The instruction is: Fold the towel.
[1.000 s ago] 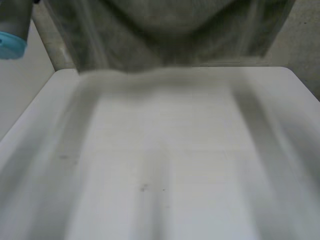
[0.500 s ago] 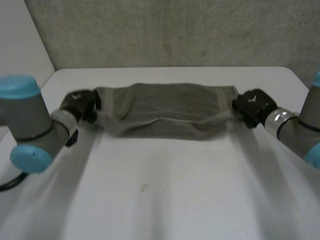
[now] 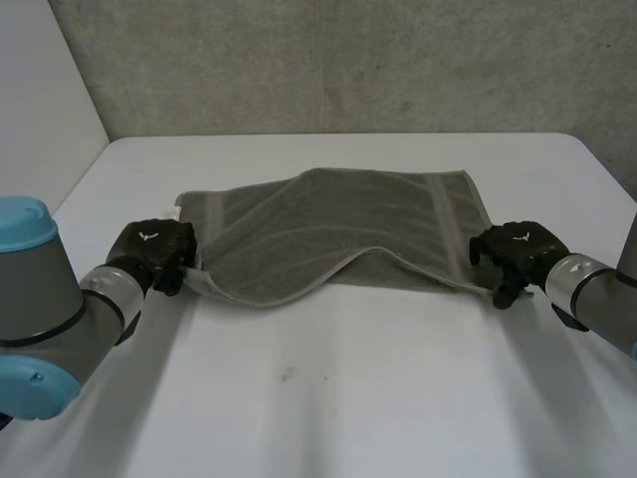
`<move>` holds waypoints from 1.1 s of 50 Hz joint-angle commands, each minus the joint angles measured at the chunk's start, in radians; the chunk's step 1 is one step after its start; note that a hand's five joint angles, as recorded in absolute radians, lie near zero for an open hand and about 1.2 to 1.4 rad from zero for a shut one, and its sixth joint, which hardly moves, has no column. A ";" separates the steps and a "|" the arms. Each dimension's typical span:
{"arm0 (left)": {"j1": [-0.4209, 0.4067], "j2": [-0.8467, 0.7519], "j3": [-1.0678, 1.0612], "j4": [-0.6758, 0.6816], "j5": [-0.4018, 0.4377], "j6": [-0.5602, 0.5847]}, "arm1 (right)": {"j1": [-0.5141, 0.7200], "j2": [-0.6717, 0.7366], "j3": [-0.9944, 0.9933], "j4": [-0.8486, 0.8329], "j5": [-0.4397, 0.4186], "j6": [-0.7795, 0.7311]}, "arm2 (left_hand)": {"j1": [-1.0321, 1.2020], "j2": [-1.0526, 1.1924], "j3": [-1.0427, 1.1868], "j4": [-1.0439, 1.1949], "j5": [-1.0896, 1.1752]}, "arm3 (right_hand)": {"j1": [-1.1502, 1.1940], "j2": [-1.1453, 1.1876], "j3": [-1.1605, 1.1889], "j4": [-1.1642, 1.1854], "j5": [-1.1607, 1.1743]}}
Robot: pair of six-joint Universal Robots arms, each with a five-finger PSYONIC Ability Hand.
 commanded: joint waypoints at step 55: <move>0.003 0.045 -0.055 -0.010 0.178 0.496 | 0.009 -0.054 0.059 -0.100 0.033 -0.016 | -0.803 -0.851 -0.849 -0.851 -0.835 | 0.805 0.874 0.876 0.876 0.876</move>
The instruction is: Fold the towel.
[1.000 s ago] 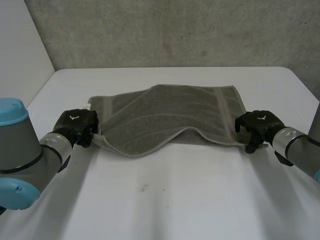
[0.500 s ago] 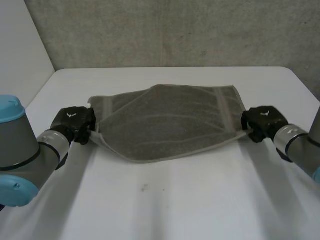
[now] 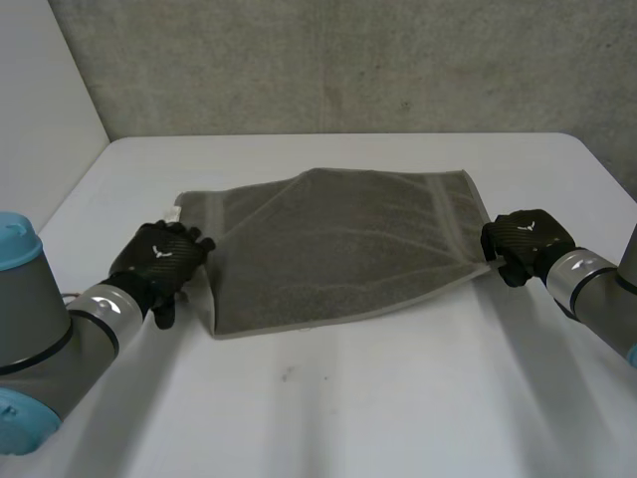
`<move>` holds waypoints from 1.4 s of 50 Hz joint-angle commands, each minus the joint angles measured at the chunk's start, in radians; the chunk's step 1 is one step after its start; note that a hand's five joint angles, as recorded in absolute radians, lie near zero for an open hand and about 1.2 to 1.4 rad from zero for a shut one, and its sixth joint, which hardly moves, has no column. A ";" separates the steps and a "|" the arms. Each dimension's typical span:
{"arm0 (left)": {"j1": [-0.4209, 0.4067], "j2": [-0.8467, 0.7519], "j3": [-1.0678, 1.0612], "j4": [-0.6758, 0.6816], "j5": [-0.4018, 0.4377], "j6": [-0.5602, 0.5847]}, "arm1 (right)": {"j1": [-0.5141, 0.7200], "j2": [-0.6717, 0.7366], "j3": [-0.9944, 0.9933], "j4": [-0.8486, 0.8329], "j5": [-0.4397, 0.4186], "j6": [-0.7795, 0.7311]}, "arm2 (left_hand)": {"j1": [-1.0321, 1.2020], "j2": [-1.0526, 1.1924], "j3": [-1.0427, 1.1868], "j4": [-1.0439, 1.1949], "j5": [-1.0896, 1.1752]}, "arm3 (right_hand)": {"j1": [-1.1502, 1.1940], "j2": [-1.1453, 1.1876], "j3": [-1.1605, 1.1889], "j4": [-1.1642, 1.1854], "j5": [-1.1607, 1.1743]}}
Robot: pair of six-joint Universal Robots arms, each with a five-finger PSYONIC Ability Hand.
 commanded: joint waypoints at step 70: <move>-0.015 -0.110 0.244 -0.360 0.029 0.293 | -0.042 0.002 0.004 0.001 0.000 -0.056 | 0.644 0.644 0.645 0.645 0.647 | 0.009 0.183 0.181 0.180 0.187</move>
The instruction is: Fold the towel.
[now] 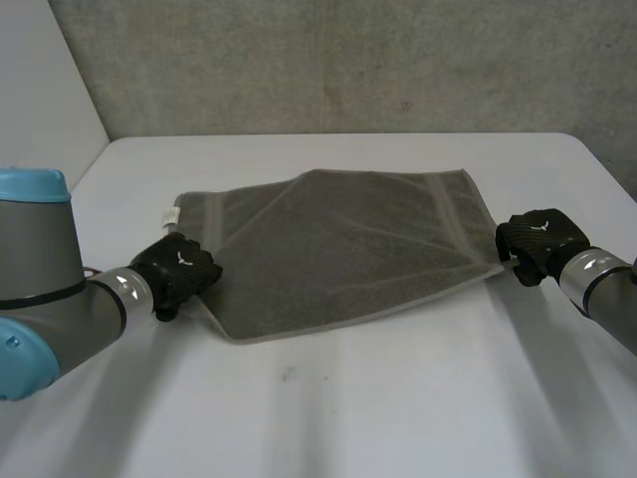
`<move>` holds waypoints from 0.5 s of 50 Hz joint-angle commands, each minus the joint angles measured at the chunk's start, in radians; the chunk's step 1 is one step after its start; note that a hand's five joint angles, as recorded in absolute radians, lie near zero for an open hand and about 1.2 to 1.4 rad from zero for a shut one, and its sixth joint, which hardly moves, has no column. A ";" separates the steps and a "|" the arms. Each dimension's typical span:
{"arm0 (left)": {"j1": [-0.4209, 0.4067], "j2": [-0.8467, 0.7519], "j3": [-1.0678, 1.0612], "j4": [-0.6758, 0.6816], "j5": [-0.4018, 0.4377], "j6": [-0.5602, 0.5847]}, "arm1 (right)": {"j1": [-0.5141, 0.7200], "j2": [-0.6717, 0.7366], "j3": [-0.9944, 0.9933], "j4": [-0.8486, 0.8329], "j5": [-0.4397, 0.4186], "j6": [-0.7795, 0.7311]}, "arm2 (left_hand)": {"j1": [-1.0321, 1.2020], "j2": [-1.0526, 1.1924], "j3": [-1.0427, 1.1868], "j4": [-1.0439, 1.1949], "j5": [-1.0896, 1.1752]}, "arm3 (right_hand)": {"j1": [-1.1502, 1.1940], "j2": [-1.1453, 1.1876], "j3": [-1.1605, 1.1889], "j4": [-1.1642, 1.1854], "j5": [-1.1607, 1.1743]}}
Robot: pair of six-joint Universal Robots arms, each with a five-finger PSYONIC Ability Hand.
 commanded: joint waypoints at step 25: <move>0.014 0.009 -0.035 0.079 -0.011 -0.010 | -0.017 -0.034 -0.012 0.024 0.003 -0.016 | 0.611 0.612 0.611 0.612 0.610 | 0.007 0.182 0.181 0.180 0.186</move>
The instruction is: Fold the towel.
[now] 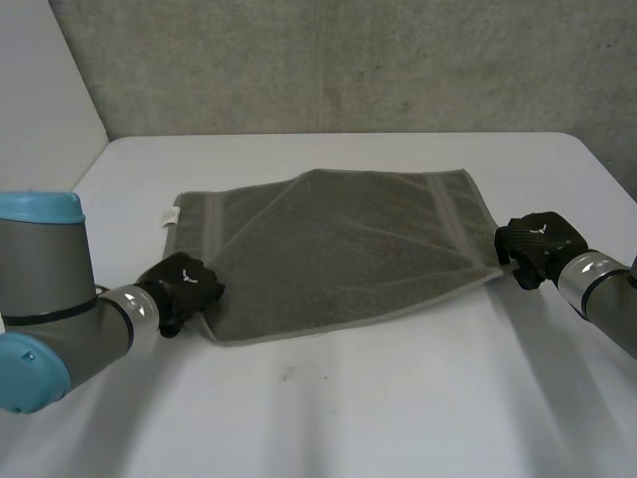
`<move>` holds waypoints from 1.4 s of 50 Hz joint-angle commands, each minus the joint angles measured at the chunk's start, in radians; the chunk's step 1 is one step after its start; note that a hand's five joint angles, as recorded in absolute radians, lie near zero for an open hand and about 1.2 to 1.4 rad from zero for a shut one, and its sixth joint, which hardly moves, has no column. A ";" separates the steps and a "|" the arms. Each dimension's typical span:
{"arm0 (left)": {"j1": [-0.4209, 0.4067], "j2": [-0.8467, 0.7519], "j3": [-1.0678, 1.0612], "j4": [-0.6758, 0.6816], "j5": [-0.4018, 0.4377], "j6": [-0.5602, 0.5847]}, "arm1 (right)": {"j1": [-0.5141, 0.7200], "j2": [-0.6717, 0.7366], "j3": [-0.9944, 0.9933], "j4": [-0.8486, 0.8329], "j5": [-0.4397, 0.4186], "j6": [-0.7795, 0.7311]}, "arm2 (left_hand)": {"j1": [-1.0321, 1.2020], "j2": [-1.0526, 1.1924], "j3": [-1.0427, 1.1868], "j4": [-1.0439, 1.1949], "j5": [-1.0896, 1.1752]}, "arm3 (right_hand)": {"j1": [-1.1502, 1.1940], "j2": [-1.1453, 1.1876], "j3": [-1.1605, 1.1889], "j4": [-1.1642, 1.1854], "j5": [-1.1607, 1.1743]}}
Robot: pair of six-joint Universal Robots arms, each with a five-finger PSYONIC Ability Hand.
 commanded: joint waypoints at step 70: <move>0.030 0.001 0.685 0.178 -0.140 -0.814 | 0.080 -0.077 -0.517 -0.014 0.058 0.125 | 0.277 0.262 0.267 0.263 0.272 | 0.007 0.182 0.181 0.180 0.186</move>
